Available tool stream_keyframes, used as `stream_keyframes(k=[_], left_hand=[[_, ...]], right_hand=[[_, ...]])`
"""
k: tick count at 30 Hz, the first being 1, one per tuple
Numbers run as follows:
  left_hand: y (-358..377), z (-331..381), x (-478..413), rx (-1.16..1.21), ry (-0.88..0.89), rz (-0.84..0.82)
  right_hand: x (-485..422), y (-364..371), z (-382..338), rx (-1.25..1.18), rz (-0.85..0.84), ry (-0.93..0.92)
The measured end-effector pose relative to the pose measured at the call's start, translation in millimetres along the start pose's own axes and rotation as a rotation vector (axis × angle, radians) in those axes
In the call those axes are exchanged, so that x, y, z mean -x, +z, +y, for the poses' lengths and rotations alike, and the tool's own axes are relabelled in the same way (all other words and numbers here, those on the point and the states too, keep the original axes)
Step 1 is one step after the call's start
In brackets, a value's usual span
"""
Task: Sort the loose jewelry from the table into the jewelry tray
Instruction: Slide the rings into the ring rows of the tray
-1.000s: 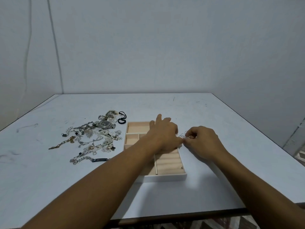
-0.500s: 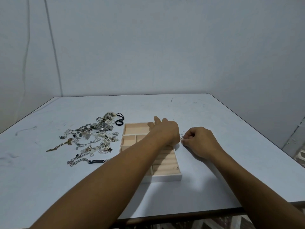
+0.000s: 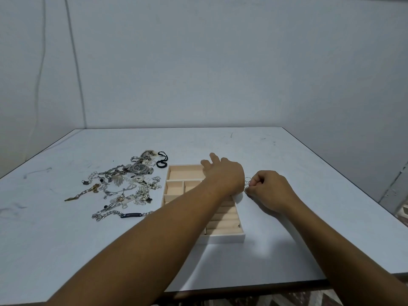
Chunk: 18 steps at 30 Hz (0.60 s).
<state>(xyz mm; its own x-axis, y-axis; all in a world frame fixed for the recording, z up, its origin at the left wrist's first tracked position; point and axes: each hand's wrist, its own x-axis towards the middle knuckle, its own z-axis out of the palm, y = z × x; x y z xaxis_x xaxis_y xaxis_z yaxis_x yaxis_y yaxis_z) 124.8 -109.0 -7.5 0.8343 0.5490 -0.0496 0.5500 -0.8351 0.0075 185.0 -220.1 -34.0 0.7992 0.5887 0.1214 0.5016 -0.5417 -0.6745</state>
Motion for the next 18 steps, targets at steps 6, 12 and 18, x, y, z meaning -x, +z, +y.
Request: stream_keyframes(k=[6, 12, 18], left_hand=[[-0.9, -1.2, -0.7, 0.04, 0.014, -0.038], [-3.0, -20.9, -4.6, 0.459, 0.114, 0.03], [-13.0, -81.7, 13.2, 0.82, 0.14, 0.235]], right_hand=[[3.2, -0.9, 0.6, 0.001, 0.008, -0.029], [4.7, -8.5, 0.7, -0.06, -0.019, -0.018], [2.3, -19.4, -9.0, -0.181, -0.035, -0.042]])
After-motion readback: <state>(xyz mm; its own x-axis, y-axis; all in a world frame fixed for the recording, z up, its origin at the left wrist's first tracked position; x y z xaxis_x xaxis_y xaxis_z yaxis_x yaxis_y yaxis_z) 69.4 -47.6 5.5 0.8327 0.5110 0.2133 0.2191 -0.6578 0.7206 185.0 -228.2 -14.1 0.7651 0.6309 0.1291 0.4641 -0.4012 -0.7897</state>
